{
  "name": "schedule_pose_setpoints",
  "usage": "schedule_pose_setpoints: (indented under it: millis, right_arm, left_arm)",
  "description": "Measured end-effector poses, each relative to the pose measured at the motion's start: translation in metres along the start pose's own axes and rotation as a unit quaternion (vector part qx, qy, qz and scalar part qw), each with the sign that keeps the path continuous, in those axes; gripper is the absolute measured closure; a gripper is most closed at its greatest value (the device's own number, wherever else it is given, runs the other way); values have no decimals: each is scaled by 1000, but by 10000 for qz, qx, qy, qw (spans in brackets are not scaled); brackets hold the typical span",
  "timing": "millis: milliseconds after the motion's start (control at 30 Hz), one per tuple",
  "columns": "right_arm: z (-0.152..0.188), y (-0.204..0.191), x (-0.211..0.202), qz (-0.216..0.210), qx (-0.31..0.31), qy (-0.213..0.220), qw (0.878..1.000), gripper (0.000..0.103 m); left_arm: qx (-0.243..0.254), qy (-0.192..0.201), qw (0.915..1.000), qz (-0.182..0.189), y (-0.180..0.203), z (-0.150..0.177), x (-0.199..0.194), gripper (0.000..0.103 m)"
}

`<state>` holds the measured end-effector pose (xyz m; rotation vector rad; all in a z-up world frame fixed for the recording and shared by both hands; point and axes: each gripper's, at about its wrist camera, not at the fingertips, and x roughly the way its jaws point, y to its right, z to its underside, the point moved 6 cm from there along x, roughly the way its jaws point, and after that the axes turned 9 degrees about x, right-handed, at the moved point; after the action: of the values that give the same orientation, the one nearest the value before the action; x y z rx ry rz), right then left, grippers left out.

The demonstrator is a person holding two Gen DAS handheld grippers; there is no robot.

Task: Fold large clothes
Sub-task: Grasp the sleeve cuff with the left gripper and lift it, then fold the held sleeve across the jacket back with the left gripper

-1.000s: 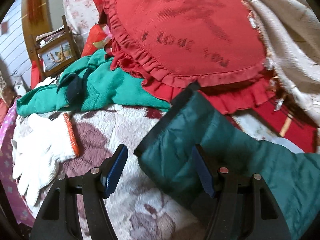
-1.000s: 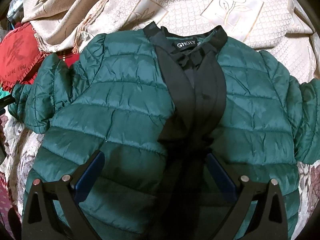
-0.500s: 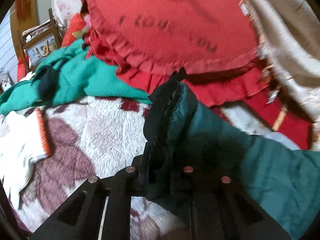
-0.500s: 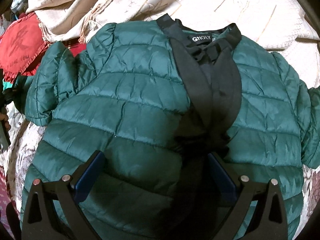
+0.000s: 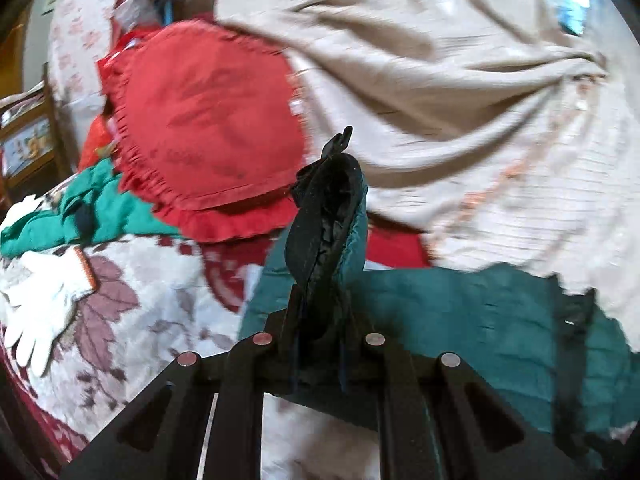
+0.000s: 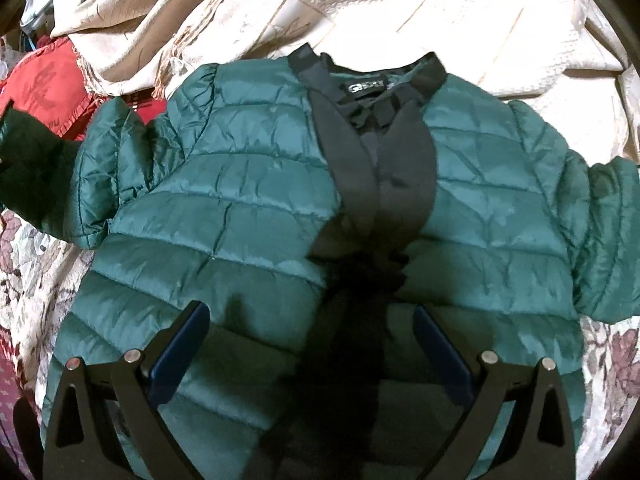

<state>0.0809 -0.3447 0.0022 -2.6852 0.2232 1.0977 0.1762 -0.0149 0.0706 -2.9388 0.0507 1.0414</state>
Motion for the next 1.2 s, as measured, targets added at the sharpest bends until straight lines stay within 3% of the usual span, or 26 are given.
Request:
schedule_pose_setpoints:
  millis: [333, 800, 1200]
  right_arm:
    - [0, 39, -22, 11, 167, 88, 9998, 0]
    - [2, 124, -51, 268, 514, 131, 9982, 0]
    - [19, 177, -68, 462, 777, 95, 9959, 0]
  left_arm:
    - [526, 17, 9947, 886, 110, 2, -45, 103]
    - [1078, -14, 9811, 1606, 253, 21, -71, 103]
    - [1320, -316, 9672, 2148, 341, 52, -63, 103]
